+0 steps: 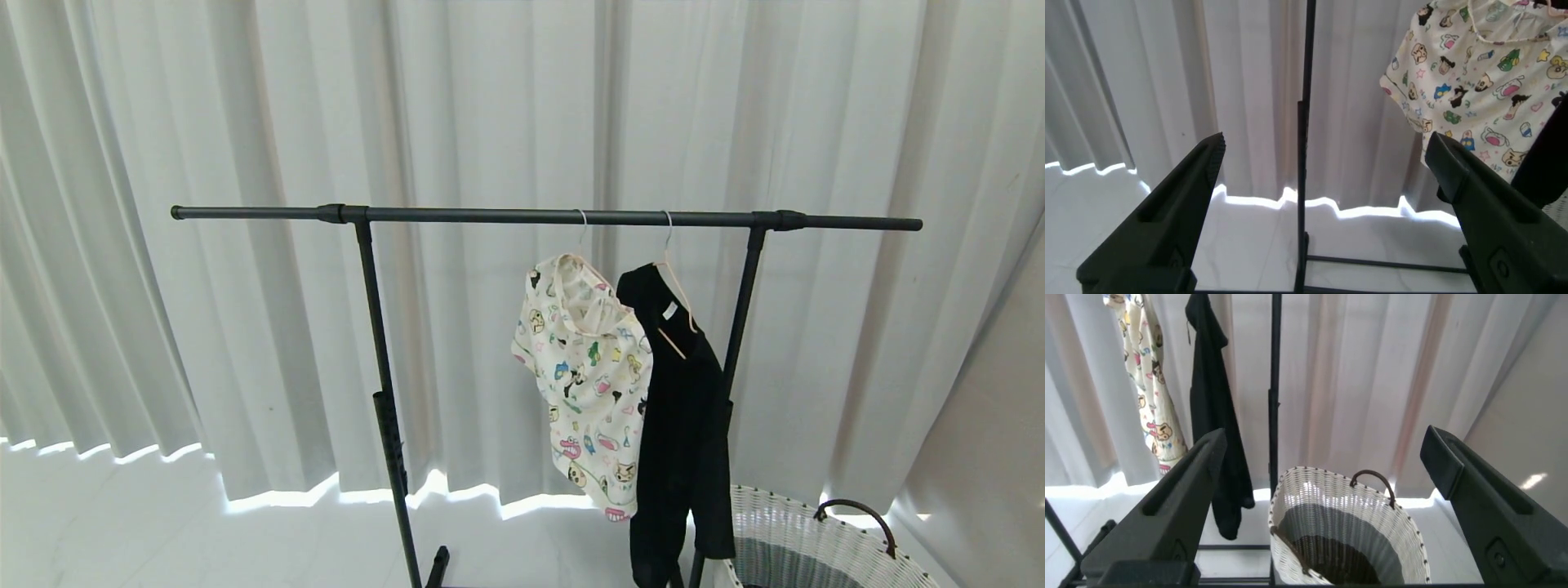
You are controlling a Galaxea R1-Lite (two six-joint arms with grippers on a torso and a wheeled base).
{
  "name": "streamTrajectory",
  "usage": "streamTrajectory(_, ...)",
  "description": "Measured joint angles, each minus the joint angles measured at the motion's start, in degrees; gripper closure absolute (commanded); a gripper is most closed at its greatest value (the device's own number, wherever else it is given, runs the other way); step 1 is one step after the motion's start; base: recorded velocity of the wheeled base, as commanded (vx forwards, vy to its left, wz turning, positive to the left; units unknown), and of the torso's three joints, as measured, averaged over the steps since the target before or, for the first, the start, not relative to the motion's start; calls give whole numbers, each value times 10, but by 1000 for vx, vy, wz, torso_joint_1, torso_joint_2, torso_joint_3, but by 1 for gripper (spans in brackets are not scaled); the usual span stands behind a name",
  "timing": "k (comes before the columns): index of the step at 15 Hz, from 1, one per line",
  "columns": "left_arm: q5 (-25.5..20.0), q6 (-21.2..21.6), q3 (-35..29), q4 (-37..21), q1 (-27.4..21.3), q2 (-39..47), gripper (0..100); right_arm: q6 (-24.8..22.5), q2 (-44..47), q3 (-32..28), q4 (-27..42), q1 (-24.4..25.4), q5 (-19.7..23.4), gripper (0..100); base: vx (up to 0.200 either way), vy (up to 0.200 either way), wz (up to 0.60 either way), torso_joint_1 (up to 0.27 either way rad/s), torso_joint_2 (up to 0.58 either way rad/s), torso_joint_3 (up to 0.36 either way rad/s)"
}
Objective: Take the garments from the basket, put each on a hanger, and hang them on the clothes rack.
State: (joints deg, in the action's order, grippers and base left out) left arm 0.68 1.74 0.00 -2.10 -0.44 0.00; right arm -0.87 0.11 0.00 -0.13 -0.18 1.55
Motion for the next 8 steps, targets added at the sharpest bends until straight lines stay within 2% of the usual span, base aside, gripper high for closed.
streamTrajectory(8,0,0,0,0,0,0,0,0,0,0,0,0,0,0,0,0,0,0,0,0)
